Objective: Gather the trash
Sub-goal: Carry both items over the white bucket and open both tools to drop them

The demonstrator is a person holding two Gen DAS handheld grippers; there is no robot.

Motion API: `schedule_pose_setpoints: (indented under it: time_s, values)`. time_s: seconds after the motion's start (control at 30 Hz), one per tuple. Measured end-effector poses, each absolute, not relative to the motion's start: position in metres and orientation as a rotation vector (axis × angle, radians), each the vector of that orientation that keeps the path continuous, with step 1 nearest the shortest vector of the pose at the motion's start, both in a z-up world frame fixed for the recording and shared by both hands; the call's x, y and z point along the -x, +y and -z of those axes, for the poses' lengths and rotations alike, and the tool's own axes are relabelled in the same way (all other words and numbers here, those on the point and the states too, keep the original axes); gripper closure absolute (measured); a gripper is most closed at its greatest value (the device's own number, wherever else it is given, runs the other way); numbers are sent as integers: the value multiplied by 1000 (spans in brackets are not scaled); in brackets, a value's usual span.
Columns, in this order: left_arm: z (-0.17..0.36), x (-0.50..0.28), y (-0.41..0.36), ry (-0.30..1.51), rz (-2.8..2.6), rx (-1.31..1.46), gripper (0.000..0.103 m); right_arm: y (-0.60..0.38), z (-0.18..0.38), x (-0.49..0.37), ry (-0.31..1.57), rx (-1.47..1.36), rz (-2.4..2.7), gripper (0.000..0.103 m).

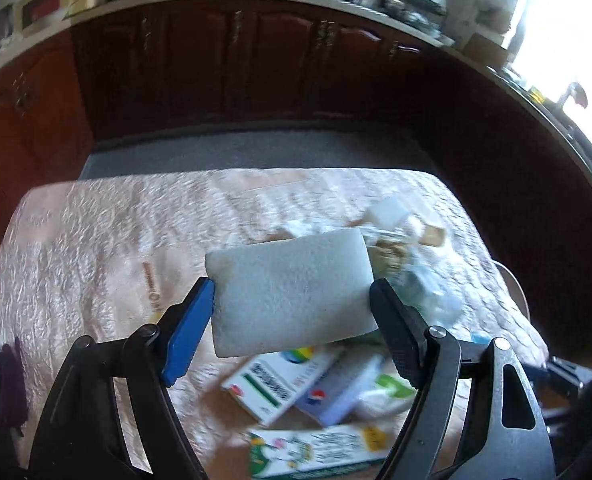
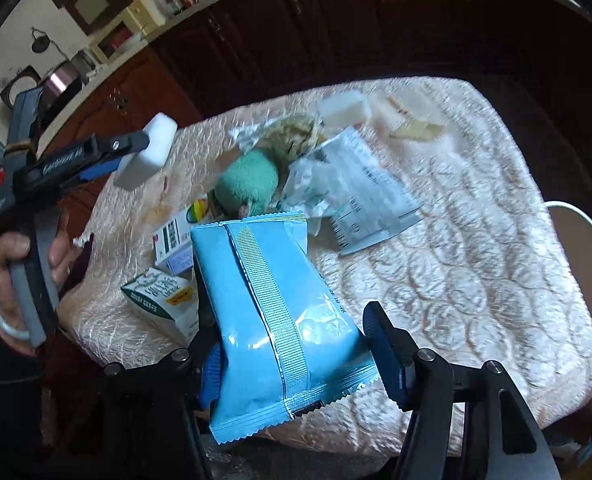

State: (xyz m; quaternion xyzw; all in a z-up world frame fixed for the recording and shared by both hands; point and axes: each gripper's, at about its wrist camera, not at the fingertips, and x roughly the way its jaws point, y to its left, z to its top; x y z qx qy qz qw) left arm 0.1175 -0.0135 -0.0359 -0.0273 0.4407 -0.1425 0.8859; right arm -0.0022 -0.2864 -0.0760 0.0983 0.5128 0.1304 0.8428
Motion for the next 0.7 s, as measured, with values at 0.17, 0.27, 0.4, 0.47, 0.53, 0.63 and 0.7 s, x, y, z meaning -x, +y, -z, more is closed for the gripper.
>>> schedule_pose_setpoints:
  time_s: [0.17,0.27,0.4,0.47,0.53,0.63,0.7]
  values:
    - [23,-103,-66,903,368,-7,24,-321,60,14,1035,-246,-200,42]
    - [18,-97,-96,910,420,-18,24,-348,51,20,1008,-267,-145,42]
    - [13,-89,-137,919,471,-52,24,-391,44,28,985,-281,-37,41]
    - [11,-84,-159,924,505,-64,24,-415,44,32,980,-306,6,41]
    - [9,-78,-182,920,541,-82,24,-435,45,35,975,-327,47,41]
    - [9,-70,-218,926,591,-107,24,-465,49,39,971,-348,112,41]
    - [12,-67,-240,934,619,-122,24,-487,54,44,972,-364,163,41]
